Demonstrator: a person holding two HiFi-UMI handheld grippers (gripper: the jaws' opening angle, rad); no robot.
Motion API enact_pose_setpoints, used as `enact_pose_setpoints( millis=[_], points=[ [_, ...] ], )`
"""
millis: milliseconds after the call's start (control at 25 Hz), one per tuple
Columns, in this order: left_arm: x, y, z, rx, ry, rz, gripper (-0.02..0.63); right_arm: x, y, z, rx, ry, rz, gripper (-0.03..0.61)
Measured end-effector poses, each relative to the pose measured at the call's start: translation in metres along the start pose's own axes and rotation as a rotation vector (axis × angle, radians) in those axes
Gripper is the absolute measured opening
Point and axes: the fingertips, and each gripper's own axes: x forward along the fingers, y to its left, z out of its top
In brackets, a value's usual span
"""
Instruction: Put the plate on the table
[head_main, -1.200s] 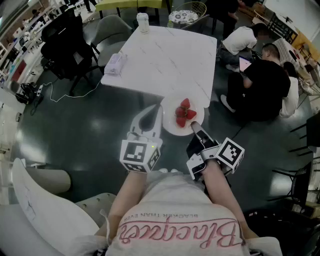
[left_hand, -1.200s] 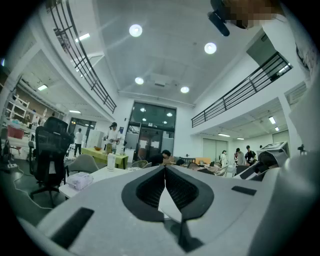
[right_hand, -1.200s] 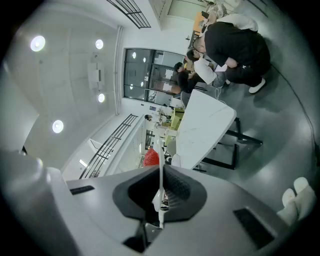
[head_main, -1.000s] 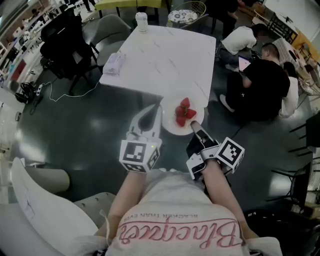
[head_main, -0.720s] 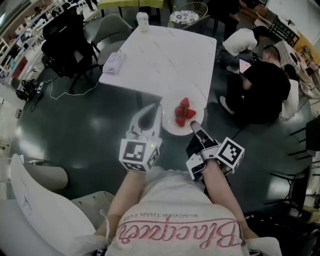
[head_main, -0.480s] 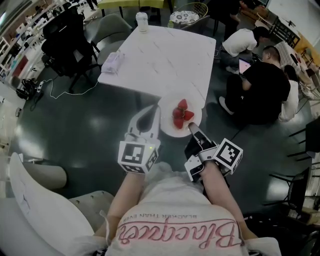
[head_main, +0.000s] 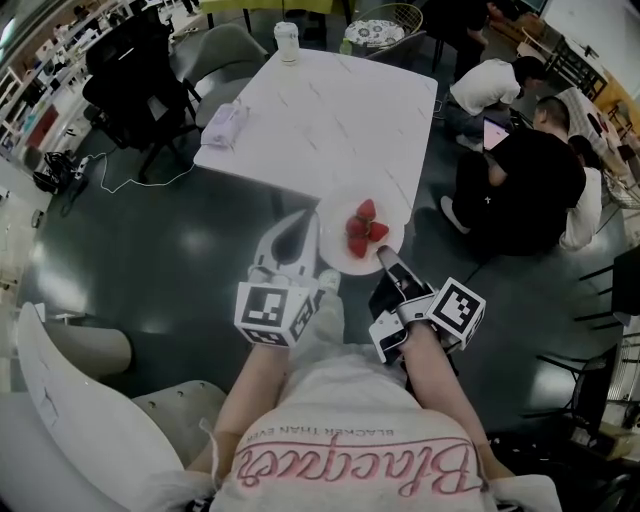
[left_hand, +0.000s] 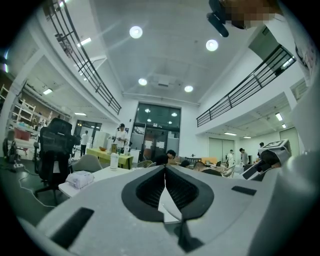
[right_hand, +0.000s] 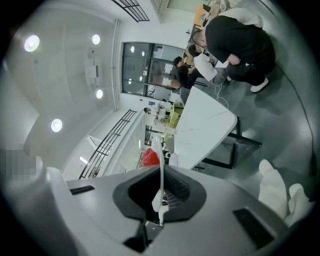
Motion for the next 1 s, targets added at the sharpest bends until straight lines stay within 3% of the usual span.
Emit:
enact_pose_setpoints(
  millis=[400,720,1000],
  points=[
    [0.082,0.033,-0.008,0.012,0.026,-0.026,0.006,0.061,-0.015,0.053,0.011,-0.038,-0.041,0.009],
    [0.175,0.074,-0.01,0.047,0.064,-0.073,0.006,0.144,-0.01,0.107,0.043,-0.057,-0.024,0.009],
    [0.245,0.119,-0.012,0.041,0.095,-0.088,0.006,0.217,-0.013,0.149,0.04,-0.048,-0.08,0.009]
  ],
)
